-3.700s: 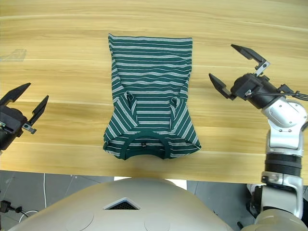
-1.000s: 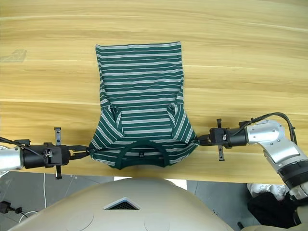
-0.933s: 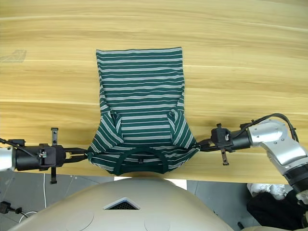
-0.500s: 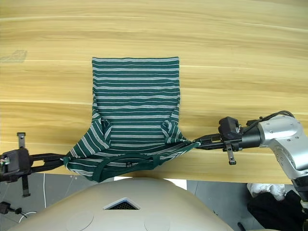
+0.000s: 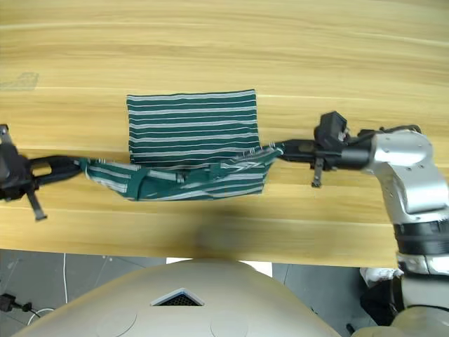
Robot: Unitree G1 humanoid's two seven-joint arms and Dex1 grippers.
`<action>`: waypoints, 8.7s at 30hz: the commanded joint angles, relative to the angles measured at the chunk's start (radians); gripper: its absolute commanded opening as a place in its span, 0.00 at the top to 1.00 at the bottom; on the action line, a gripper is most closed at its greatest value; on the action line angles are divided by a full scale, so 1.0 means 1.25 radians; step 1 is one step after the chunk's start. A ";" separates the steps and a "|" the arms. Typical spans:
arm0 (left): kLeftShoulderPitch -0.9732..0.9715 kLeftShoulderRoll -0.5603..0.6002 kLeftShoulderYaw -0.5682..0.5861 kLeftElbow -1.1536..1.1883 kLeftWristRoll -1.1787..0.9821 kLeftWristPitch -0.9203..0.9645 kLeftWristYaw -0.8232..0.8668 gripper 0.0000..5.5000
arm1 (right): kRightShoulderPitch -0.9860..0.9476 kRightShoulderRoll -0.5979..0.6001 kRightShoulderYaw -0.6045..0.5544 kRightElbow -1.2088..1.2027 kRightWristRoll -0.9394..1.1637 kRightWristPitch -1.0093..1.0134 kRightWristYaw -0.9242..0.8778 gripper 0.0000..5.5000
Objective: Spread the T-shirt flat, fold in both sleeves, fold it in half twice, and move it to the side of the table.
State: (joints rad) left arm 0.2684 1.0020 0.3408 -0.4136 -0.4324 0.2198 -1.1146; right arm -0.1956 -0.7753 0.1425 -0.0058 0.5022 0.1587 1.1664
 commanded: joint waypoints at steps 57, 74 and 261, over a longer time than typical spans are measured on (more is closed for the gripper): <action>-0.406 -0.528 -0.042 0.283 0.098 -0.228 0.685 0.26 | -0.628 0.448 0.079 1.008 -0.596 -0.399 -0.433 0.98; -0.389 -0.560 -0.094 0.281 0.133 -0.232 0.681 0.26 | -0.587 0.433 0.279 1.088 -0.855 -0.328 -0.542 0.99; -0.022 -0.051 -0.525 0.278 0.994 -0.912 0.629 0.99 | -0.036 -0.085 0.460 0.382 -0.551 -1.037 -0.254 0.42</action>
State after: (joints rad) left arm 0.2311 0.9454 -0.2962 -0.0837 0.7835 -0.9403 -0.3143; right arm -0.2743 -0.8515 0.6918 0.4764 -0.1564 -1.1764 0.7851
